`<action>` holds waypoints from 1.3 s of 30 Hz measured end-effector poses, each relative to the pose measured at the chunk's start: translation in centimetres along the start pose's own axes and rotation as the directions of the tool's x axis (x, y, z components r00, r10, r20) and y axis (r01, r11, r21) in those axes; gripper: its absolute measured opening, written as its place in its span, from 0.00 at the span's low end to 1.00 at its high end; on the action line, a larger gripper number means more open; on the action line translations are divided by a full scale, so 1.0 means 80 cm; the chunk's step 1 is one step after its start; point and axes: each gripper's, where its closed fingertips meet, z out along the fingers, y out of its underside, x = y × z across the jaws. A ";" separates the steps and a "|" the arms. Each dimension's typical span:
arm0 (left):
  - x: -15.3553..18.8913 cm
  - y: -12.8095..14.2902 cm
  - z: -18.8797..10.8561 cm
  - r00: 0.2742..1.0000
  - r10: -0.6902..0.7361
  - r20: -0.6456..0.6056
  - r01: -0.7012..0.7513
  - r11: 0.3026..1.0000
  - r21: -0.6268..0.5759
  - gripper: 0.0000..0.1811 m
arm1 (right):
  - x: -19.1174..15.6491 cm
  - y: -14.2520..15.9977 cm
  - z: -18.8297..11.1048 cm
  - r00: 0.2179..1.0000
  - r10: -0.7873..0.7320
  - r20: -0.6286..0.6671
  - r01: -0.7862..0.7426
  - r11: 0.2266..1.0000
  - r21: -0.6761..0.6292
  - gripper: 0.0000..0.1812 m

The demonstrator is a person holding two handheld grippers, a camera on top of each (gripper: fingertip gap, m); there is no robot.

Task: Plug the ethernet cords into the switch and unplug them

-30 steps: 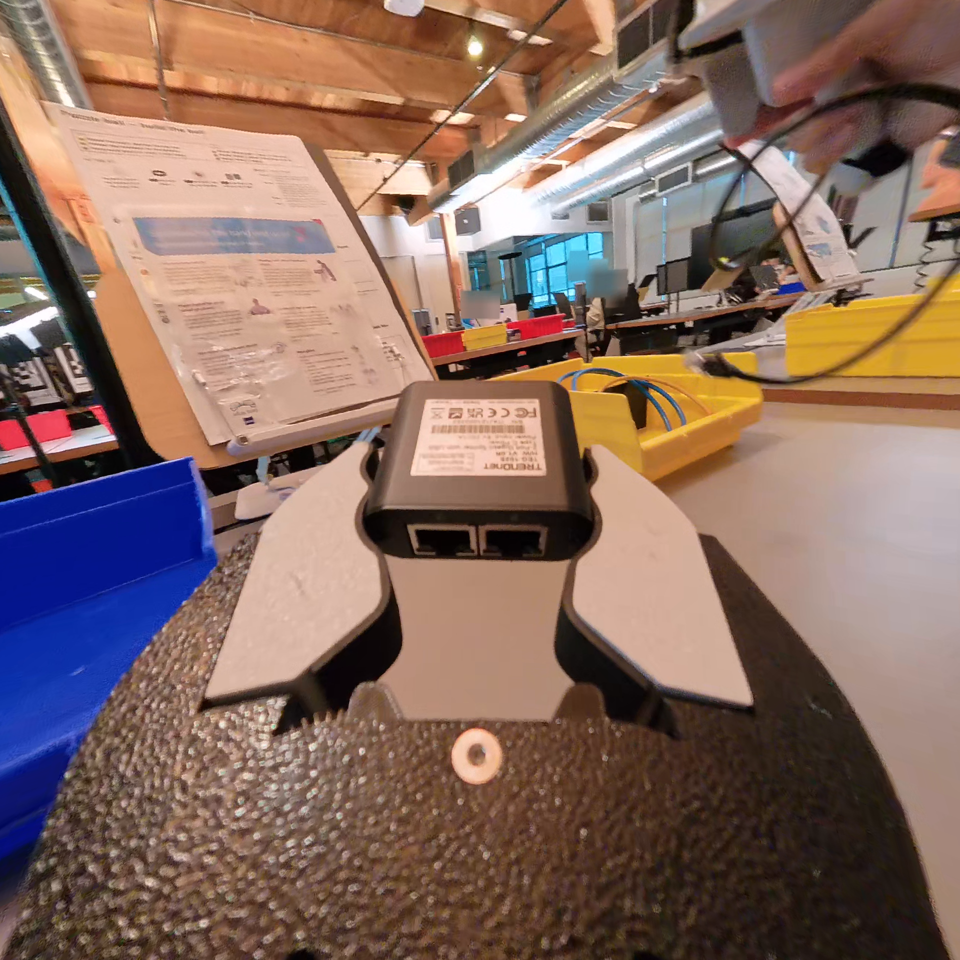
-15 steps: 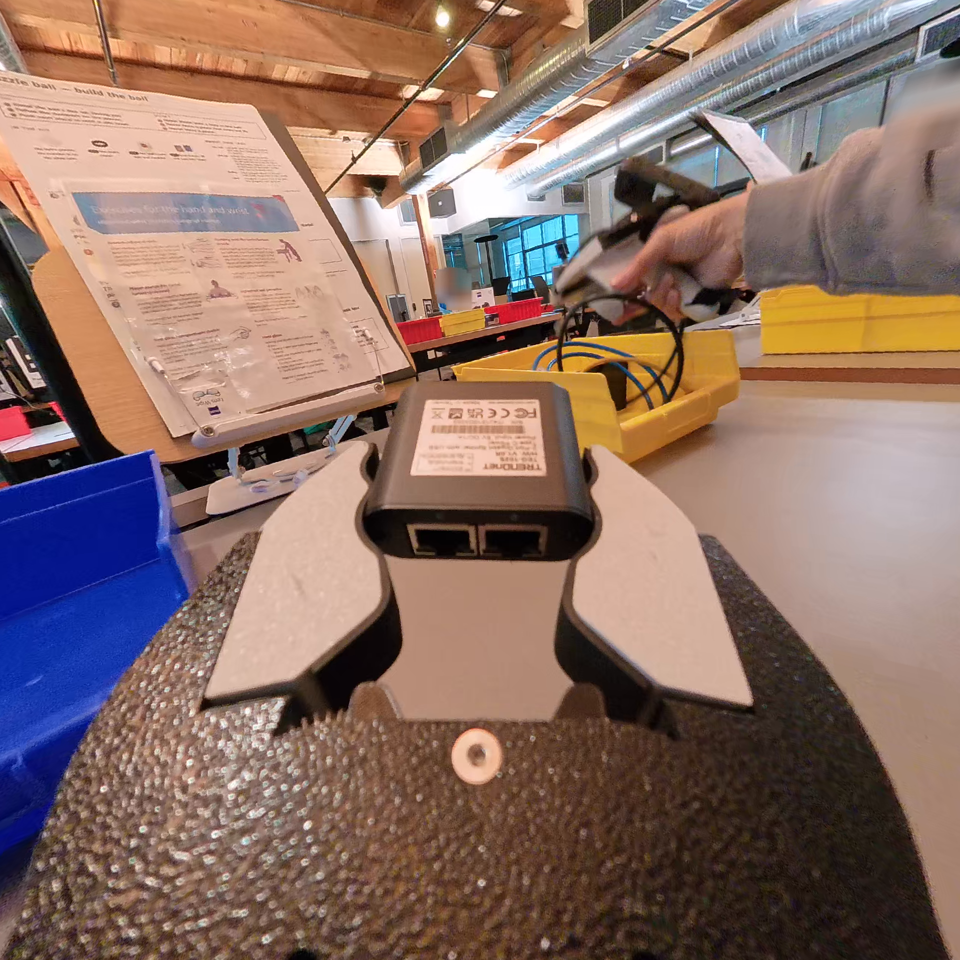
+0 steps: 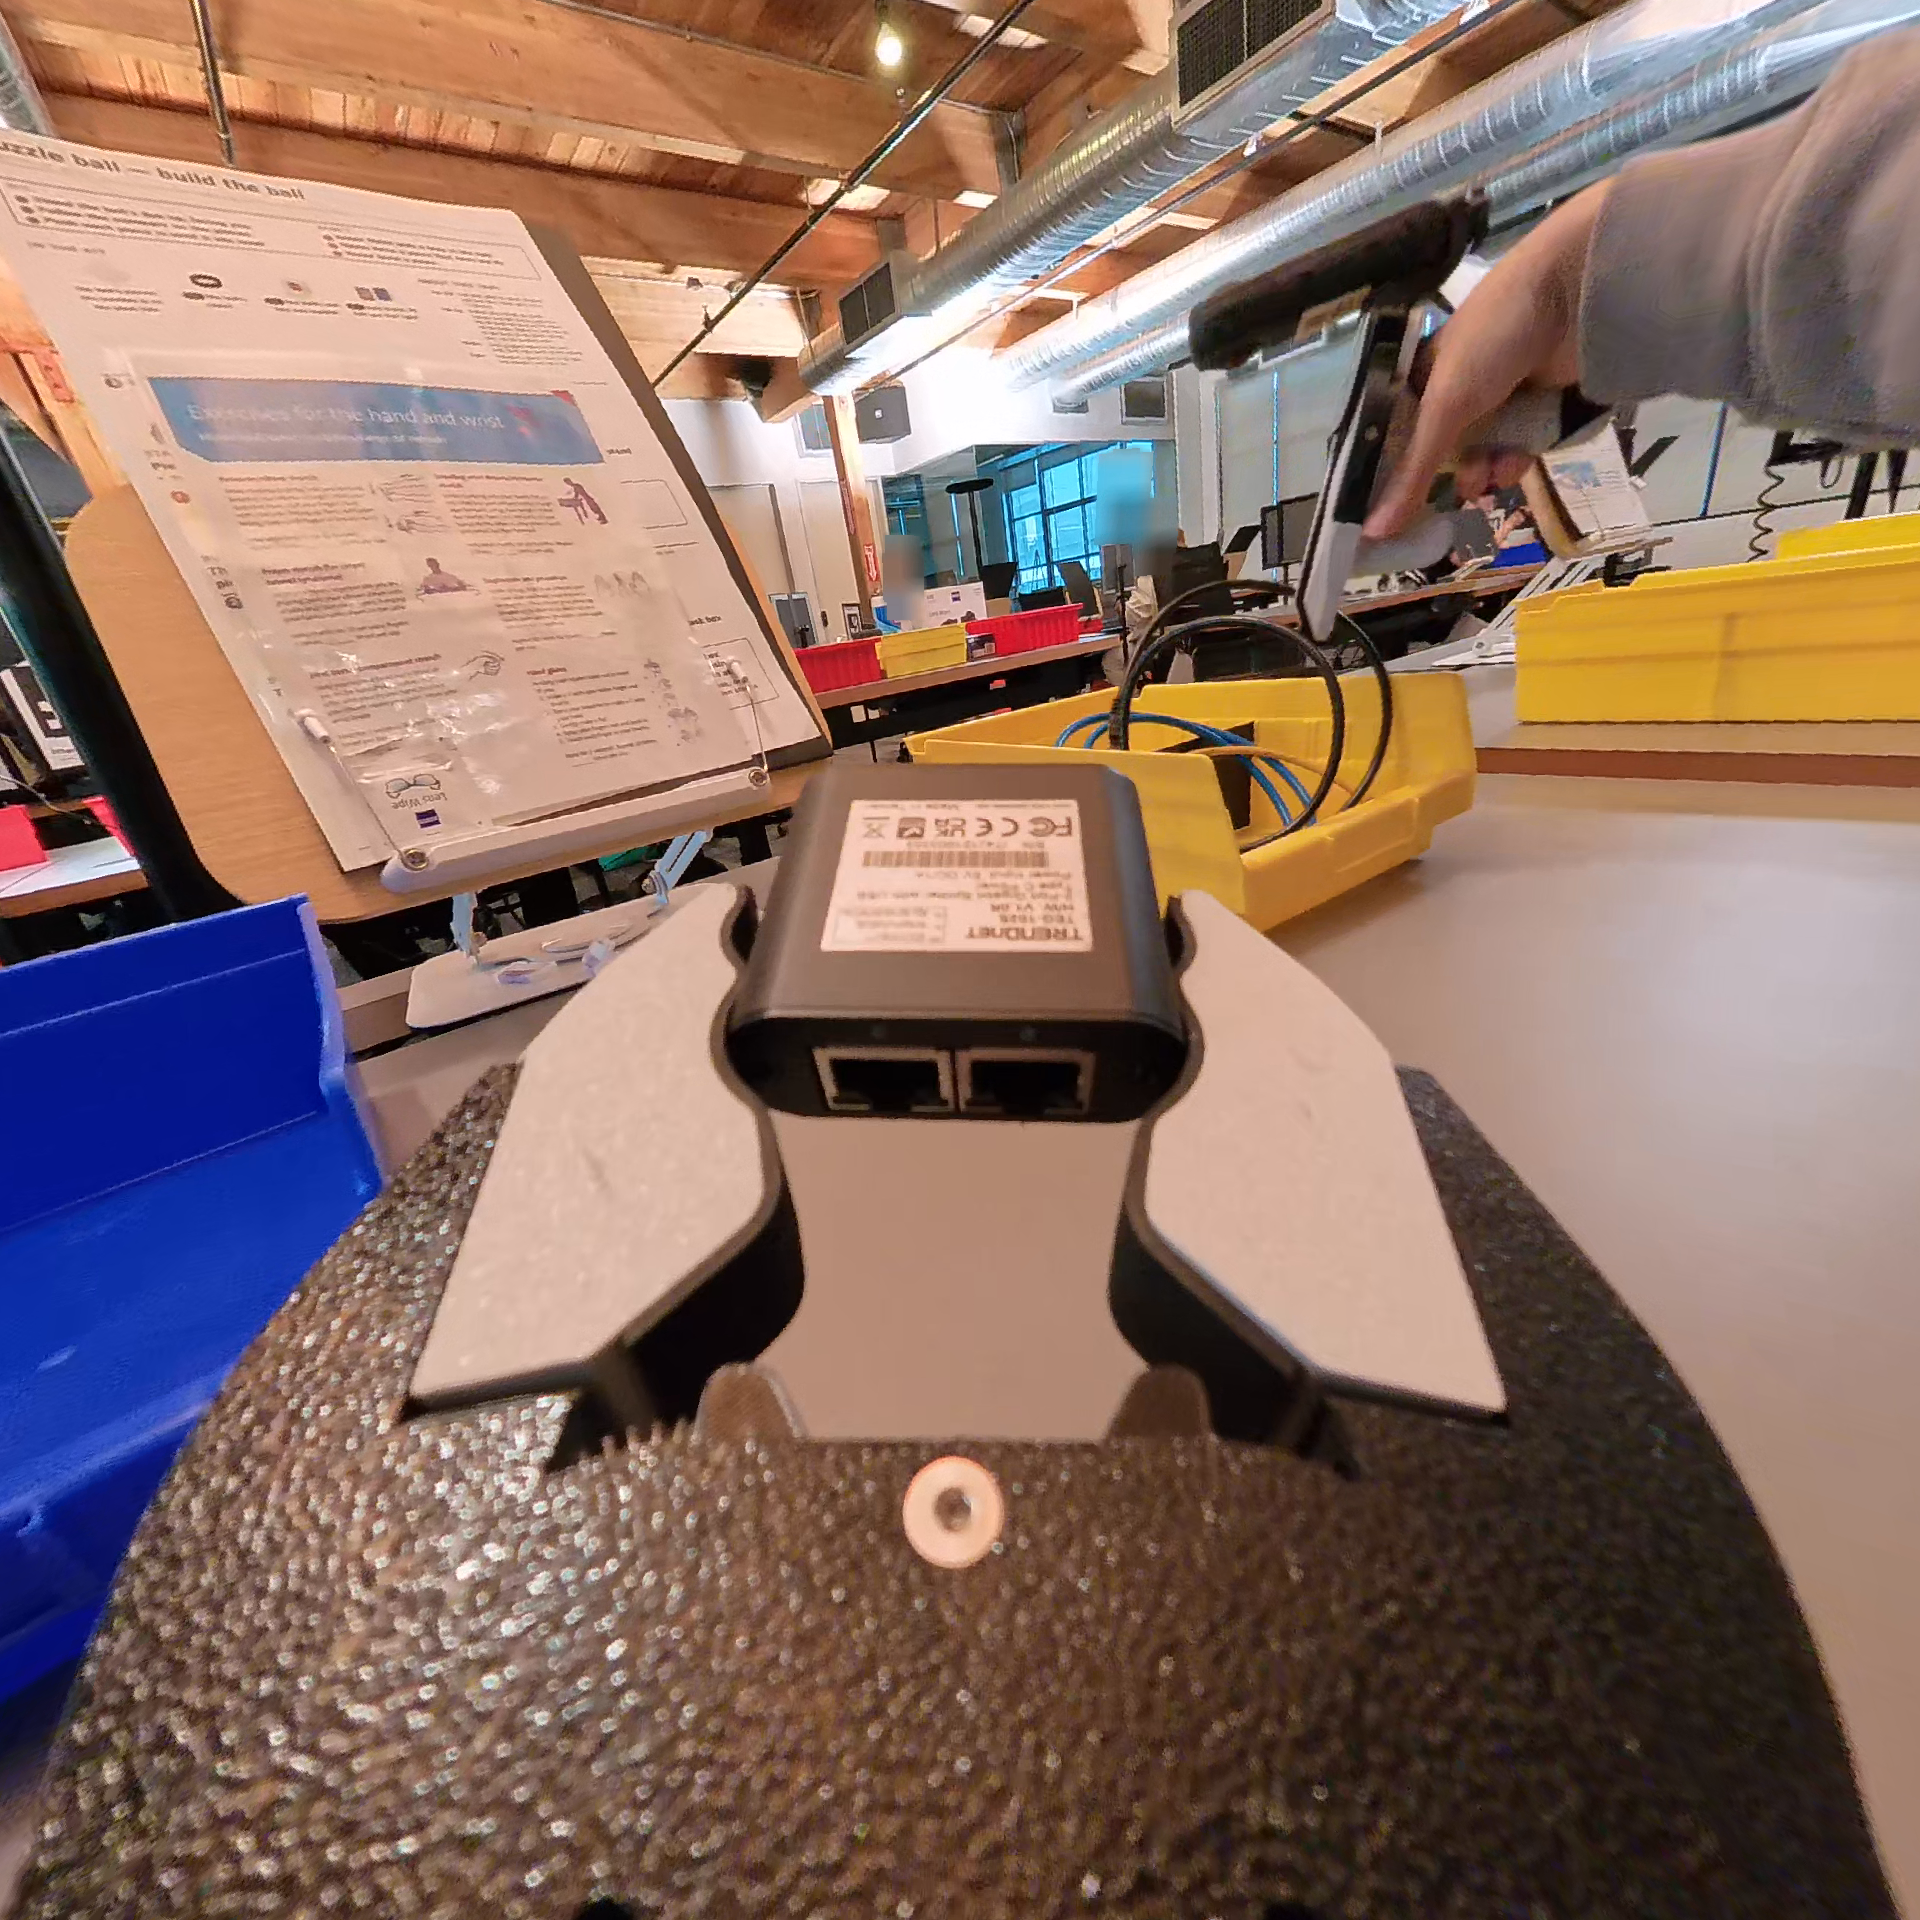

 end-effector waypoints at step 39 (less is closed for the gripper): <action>0.089 0.012 0.000 0.885 0.374 -0.278 -0.390 0.921 -0.003 0.43 | -0.508 -0.064 0.036 0.496 -0.469 0.731 0.171 0.878 0.447 0.14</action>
